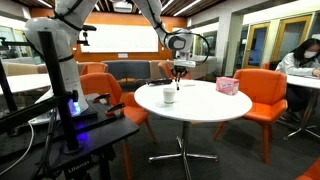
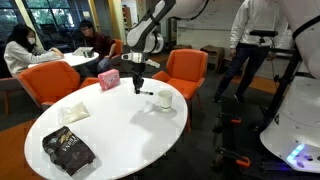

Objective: Place the marker inside the white cup

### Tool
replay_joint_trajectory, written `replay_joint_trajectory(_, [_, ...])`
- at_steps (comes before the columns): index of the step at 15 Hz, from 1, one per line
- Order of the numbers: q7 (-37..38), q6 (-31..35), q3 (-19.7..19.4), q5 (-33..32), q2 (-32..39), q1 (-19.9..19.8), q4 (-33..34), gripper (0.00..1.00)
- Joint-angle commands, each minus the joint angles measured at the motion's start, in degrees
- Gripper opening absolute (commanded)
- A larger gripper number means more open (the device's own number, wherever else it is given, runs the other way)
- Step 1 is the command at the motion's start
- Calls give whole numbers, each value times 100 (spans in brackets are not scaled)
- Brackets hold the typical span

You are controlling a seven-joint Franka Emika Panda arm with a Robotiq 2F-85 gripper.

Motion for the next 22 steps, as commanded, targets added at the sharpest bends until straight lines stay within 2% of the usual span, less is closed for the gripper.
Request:
replay_joint_trajectory(1, [-1033,554,106,931,-1035,-238,-1362,5])
replay_joint_trajectory(6, [-2260,718,-156,2255,-1978,16,-2401,5])
replay_joint_trajectory(10, [-2763,631,-583,2810,-2397,367,-2783,5])
replay_joint_trajectory(13, [-3123,221,-937,3061,-2539,499,-2791,5])
replay_joint_trajectory(17, [-3853,-638,-1383,3197,-2485,520,-2579,5])
replay_joint_trajectory(22, [-4458,-963,-1711,3373,-2227,590,-2322,5])
